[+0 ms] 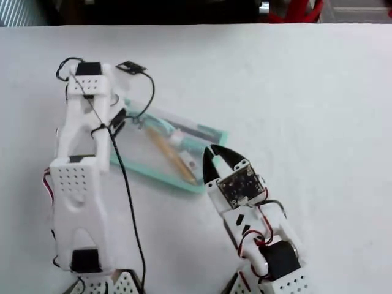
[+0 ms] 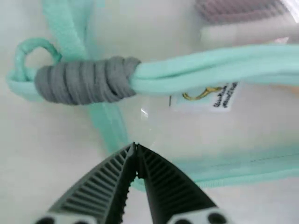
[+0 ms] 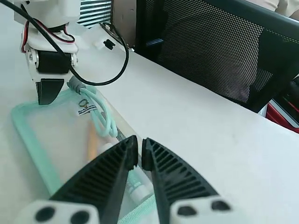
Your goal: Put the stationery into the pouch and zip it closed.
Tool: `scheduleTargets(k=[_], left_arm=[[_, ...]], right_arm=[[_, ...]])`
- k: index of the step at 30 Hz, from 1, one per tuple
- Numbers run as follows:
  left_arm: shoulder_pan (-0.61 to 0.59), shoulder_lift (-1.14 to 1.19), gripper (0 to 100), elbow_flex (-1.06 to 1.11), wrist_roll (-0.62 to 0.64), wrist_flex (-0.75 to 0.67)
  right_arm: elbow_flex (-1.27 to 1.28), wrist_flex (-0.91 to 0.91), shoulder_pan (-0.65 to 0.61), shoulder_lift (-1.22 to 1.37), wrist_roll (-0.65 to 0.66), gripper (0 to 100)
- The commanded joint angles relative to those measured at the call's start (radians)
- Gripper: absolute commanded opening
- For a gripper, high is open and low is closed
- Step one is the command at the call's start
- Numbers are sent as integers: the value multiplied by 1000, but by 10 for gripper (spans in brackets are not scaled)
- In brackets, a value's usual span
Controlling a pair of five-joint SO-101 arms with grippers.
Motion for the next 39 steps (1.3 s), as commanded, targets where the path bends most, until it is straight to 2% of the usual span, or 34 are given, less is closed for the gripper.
scheduleTargets(k=[1,5,10,13,16,18,20,24,29,31,34,39], left_arm=[[-2,-61,23,-26,-20,-31],[-70,-53,23,-52,-9,-204],[-56,-56,23,11,-9,-210],[-130,-56,23,-49,31,-227],[-200,-54,23,-133,52,-198],[-217,-39,23,-153,38,-233],[-180,4,23,-144,32,-244],[-50,111,23,-164,29,-192],[28,131,23,-265,-6,-6],[48,131,23,-255,-14,46],[54,124,23,-166,-26,43],[67,96,23,-9,-133,44]], right_arm=[[-6,-24,2,-7,11,21],[-6,-24,2,-7,11,21],[-6,-24,2,-7,11,21],[-6,-33,39,-7,0,21],[20,-104,117,-7,-75,21],[41,-160,171,1,-141,21],[49,-171,194,2,-184,22],[61,-171,168,7,-186,23],[55,-193,170,113,-186,23],[34,-234,174,193,-186,23],[-43,-262,176,360,-193,23],[-236,-266,208,733,-196,22]])
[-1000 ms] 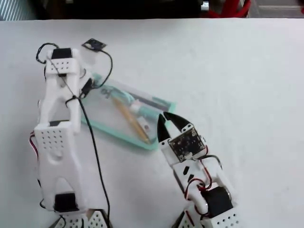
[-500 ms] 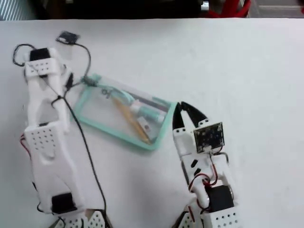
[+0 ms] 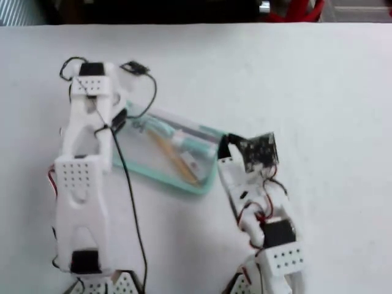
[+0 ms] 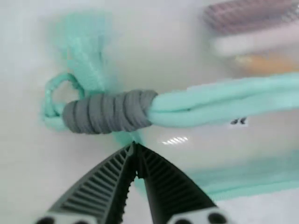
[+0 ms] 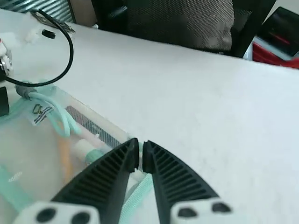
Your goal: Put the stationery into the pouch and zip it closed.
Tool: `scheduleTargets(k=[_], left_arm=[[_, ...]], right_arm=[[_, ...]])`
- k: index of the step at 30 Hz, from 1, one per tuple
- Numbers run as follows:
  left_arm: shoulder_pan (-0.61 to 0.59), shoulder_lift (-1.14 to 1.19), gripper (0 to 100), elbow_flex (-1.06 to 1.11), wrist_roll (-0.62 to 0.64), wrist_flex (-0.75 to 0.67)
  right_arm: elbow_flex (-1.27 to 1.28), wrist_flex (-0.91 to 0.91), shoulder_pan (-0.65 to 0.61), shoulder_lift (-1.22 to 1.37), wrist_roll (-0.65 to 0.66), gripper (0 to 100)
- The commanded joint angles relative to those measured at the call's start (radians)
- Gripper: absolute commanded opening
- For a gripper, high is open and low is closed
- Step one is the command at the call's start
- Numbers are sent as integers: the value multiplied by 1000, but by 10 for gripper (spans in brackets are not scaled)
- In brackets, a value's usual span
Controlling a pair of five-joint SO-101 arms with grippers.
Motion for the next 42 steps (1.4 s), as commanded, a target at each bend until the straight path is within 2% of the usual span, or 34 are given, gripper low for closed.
scheduleTargets(k=[1,9,15,22,29,31,34,38,42], left_arm=[[56,-38,23,126,-60,29],[99,-104,23,140,-61,31],[226,-116,23,252,-87,29],[323,-116,23,292,-68,29],[415,-122,23,255,-6,26],[386,-150,23,207,29,29],[272,-252,23,138,61,31],[59,-406,23,61,55,23],[-91,-406,23,54,-6,3]], right_arm=[[-178,-24,45,283,-9,22],[-549,4,116,891,-71,22],[-872,217,150,1207,-74,22],[-1039,390,231,1323,-137,21],[-1043,470,156,1339,-133,21],[-1046,461,125,1363,-133,21],[-1076,426,114,1432,-133,21],[-1191,461,128,1534,-138,21],[-1293,475,134,1600,-143,21]])
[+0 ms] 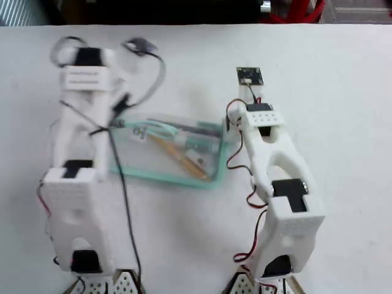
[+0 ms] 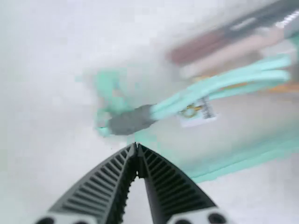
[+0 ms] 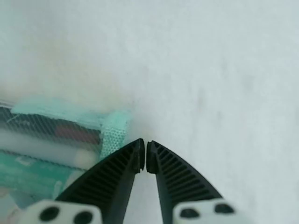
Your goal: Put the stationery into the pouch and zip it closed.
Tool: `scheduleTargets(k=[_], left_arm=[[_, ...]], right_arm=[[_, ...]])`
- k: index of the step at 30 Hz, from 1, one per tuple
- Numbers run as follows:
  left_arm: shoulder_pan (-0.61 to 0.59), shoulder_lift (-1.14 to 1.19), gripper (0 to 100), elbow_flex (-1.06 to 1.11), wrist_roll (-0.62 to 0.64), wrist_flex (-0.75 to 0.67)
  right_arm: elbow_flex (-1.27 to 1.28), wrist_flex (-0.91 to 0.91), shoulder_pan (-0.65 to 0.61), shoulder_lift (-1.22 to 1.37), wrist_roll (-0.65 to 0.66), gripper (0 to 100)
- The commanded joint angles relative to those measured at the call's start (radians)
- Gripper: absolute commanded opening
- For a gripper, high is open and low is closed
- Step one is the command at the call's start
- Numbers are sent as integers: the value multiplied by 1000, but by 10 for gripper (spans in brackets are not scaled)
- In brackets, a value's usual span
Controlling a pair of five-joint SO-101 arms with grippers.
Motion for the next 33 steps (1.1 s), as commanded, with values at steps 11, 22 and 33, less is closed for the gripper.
scheduleTargets(k=[11,22,33], left_arm=[[-219,177,24,-17,-55,-104],[-50,340,24,-11,-51,-34],[81,153,24,46,97,6]], right_arm=[[-226,21,4,67,-9,21],[-135,122,134,-173,-8,21],[118,128,206,-602,110,21]])
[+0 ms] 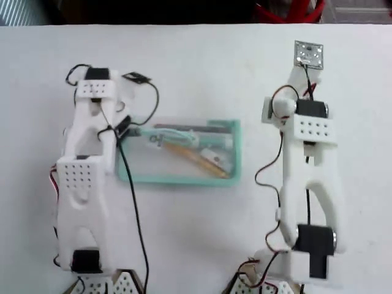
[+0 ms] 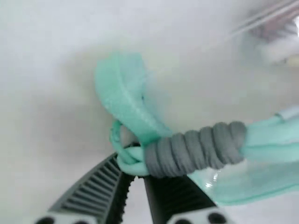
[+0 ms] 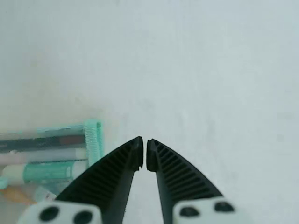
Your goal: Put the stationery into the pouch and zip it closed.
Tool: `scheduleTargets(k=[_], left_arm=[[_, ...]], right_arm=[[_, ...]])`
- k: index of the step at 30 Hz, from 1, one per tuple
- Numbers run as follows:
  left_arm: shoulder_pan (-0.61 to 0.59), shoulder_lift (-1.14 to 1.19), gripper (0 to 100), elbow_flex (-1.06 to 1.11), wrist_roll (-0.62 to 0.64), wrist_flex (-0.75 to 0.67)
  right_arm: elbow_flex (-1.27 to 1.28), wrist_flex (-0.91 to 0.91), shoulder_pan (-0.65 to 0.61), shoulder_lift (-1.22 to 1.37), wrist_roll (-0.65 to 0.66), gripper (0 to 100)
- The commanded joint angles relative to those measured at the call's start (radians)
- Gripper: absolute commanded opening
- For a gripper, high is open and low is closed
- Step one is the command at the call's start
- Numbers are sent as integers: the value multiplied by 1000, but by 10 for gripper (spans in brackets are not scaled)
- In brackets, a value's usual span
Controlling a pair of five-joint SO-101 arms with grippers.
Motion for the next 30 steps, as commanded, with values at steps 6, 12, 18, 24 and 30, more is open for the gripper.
scheduleTargets(k=[6,12,18,24,30], left_arm=[[85,-665,24,216,34,12],[-21,-1086,24,230,40,-114],[-24,-1437,24,192,43,-57],[-21,-1801,24,195,43,-84],[-7,-2009,24,365,140,-176]], right_arm=[[57,12,-54,-219,115,21],[14,77,-157,-288,112,21],[-187,271,-216,-463,112,21],[-359,352,-252,-734,112,23],[-368,357,-354,-1056,112,23]])
